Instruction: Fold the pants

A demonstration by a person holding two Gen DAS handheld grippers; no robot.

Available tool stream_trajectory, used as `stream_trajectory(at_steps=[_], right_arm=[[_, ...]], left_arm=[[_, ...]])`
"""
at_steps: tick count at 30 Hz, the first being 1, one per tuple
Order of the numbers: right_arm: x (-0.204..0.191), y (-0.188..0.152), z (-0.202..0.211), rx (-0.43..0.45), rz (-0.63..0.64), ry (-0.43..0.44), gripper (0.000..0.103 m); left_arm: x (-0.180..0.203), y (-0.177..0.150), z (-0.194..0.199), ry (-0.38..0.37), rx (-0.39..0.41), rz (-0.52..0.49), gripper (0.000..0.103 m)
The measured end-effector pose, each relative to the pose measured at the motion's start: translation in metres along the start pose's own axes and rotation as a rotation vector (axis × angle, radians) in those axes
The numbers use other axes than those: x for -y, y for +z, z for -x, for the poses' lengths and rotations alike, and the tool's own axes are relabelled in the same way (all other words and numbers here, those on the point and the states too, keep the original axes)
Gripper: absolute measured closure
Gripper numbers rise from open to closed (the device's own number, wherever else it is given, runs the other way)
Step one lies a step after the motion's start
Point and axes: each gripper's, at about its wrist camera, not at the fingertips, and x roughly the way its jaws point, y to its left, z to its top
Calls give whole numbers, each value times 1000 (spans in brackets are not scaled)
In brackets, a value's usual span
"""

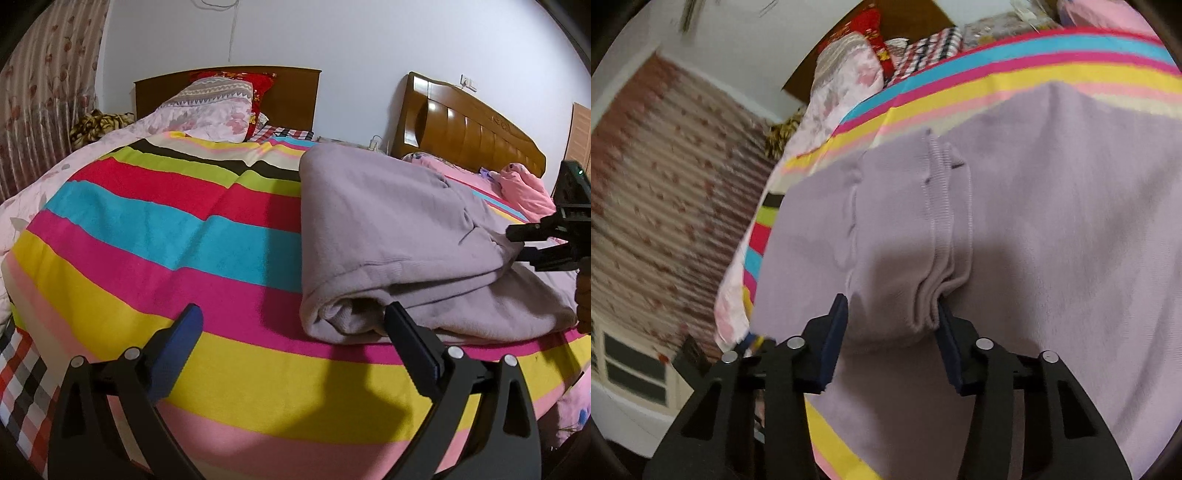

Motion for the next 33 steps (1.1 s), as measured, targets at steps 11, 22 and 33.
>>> stream_trajectory(at_steps=[11, 22, 33], right_arm=[[-12, -2, 21, 135, 21, 67, 90], [-170, 55, 91, 385, 399, 179, 91], [1, -28, 77, 272, 30, -29, 91]], left_arm=[[1, -5, 13, 17, -1, -18, 4], [35, 33, -9, 118, 23, -108, 1], [-22, 29, -14, -52, -44, 129, 1]])
